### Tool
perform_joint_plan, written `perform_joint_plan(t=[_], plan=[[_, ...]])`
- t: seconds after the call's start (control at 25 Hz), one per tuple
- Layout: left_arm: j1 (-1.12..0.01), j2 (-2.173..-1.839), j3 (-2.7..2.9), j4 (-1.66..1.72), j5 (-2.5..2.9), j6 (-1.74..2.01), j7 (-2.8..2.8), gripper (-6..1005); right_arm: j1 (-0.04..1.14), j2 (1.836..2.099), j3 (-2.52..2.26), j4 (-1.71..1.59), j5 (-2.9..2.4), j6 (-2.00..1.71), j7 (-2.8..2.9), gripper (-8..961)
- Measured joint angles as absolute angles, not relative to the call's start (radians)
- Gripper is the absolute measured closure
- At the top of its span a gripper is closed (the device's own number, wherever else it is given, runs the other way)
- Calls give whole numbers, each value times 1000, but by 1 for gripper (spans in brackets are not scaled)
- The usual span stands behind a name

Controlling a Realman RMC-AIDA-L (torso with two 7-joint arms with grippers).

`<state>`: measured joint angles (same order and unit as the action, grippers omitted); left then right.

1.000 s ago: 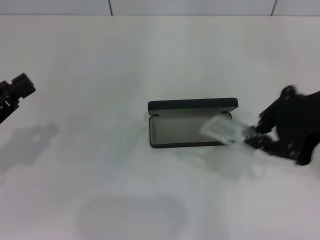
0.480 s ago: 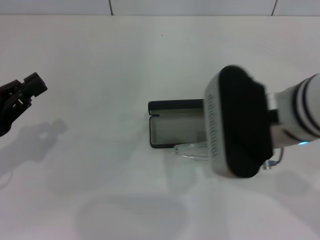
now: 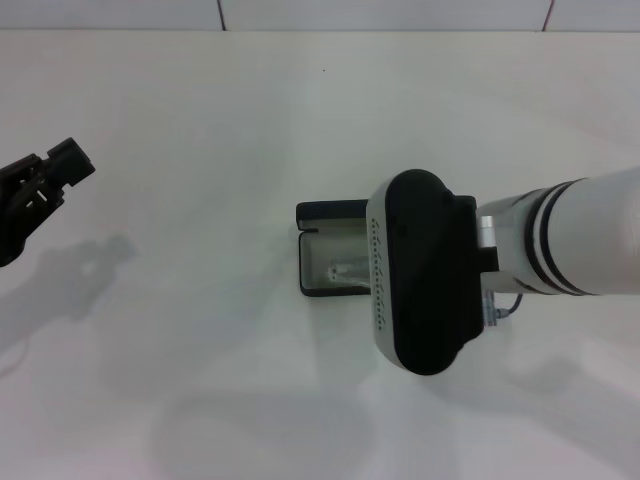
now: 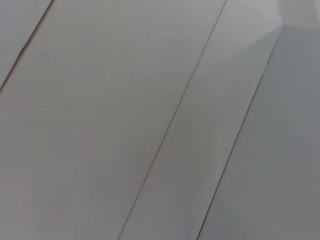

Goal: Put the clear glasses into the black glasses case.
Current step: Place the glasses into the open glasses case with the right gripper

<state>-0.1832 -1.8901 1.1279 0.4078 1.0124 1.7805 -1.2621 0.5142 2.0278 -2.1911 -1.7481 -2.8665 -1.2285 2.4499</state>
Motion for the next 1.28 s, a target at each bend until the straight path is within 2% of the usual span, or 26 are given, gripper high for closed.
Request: perform_joint_plan(t=[1.28], plan=[[-173, -1903, 1127, 399, 1016, 1770, -1262, 859, 521, 2028, -2231, -1626, -2943, -1075, 2531, 857]])
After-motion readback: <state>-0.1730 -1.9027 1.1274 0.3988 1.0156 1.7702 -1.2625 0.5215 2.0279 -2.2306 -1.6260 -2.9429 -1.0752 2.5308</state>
